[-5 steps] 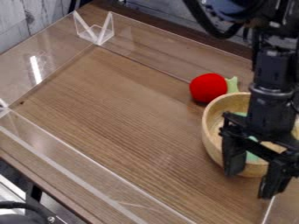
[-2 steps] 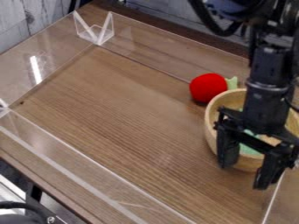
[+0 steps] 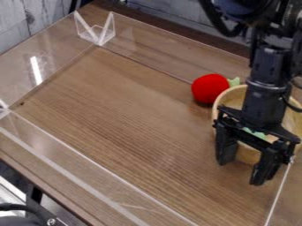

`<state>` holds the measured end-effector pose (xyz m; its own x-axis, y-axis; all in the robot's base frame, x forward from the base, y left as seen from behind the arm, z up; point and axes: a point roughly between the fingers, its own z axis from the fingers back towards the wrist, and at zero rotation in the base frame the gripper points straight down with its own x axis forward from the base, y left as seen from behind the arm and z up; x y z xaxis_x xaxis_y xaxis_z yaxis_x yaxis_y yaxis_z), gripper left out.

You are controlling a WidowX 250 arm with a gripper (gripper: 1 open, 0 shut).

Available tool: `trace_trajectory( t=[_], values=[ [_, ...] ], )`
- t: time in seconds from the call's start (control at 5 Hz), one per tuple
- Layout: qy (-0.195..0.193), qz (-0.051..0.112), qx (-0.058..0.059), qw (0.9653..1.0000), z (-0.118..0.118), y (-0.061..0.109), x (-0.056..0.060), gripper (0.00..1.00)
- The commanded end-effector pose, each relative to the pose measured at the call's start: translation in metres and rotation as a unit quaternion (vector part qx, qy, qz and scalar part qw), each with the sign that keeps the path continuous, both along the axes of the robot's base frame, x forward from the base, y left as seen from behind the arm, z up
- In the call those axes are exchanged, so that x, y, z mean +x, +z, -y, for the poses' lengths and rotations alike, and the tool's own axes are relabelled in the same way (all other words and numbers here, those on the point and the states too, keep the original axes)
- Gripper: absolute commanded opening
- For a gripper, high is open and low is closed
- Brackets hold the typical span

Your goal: Move the red object to the right side of the table

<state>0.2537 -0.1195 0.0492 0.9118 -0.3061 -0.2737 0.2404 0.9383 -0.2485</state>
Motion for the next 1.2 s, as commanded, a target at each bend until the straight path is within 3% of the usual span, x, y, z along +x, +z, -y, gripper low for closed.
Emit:
trace_trajectory(
  t=[0.0,0.4,0.6,0.8,1.0],
  values=[
    [0.015,0.028,-0.005,0.9995,-0.010,0.006,0.008,1.00],
    [0.031,0.030,-0.001,0.9991,-0.022,-0.009,0.002,1.00],
    [0.012,0.032,0.002,0.9994,-0.015,-0.021,0.012,1.00],
    [-0.006,0.036,0.004,0.9993,-0.009,-0.021,0.019,0.00],
    [0.010,0.045,0.007,0.9989,0.002,0.002,0.018,0.00]
  ],
)
